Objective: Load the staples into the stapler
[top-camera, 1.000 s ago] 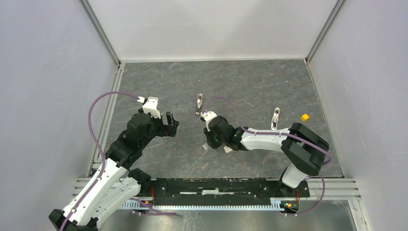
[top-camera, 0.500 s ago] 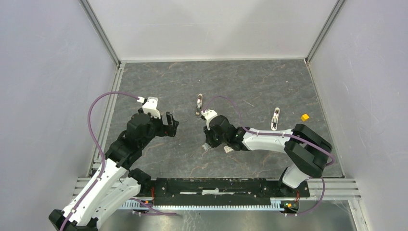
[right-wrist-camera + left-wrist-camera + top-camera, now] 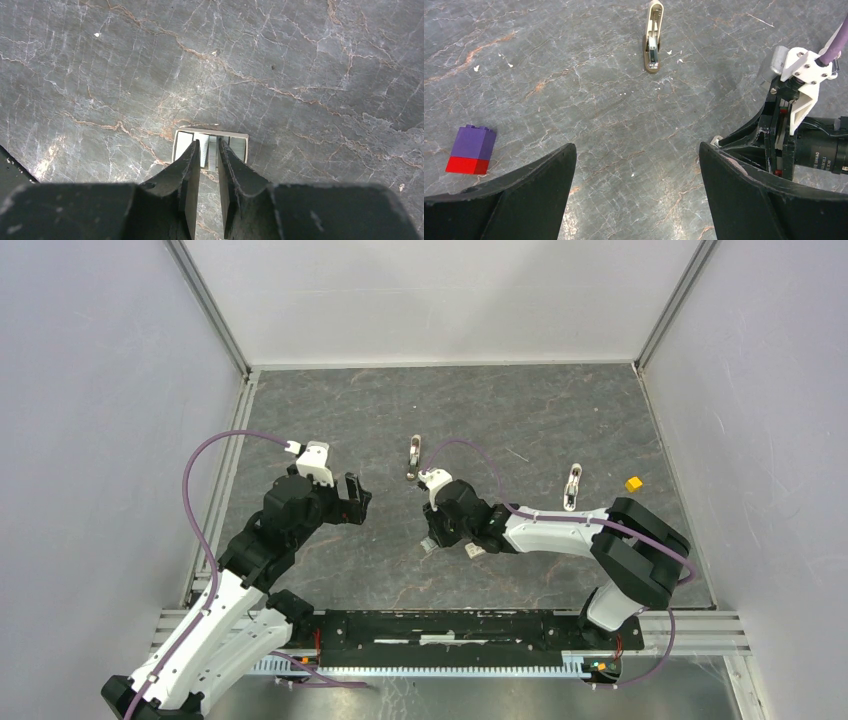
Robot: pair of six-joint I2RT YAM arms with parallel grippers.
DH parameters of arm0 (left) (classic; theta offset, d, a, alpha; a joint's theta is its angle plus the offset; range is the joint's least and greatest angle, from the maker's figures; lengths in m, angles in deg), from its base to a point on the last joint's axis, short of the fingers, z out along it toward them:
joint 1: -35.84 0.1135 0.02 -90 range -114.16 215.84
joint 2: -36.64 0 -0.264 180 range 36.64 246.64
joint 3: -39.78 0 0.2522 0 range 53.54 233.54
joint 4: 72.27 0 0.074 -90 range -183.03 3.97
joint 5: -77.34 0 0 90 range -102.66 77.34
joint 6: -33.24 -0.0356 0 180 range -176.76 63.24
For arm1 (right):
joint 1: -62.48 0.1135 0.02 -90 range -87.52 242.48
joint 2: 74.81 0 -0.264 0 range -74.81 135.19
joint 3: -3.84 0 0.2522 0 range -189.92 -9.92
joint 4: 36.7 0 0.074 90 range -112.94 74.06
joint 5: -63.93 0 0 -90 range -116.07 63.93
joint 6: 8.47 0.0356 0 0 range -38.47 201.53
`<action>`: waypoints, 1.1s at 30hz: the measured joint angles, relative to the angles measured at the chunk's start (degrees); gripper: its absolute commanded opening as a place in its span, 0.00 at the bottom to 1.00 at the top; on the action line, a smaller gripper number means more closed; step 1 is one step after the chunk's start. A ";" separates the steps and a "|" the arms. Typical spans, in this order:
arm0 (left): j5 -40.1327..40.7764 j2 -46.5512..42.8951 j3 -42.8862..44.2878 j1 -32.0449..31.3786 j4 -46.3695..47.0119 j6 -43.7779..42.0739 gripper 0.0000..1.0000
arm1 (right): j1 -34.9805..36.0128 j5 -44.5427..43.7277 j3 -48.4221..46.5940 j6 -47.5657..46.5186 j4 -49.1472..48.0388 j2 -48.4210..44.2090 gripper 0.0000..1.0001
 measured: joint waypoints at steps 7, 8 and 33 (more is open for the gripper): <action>0.00 0.00 0.00 0.00 0.02 0.00 0.98 | -0.02 -0.15 0.00 -0.37 0.22 0.44 0.25; 0.00 0.00 0.00 0.00 0.04 0.00 0.98 | -0.02 -0.24 0.00 -0.46 0.22 0.55 0.25; 0.00 -0.26 -0.22 0.00 0.37 0.00 0.98 | -0.02 -0.44 0.66 -0.46 -0.76 1.70 0.13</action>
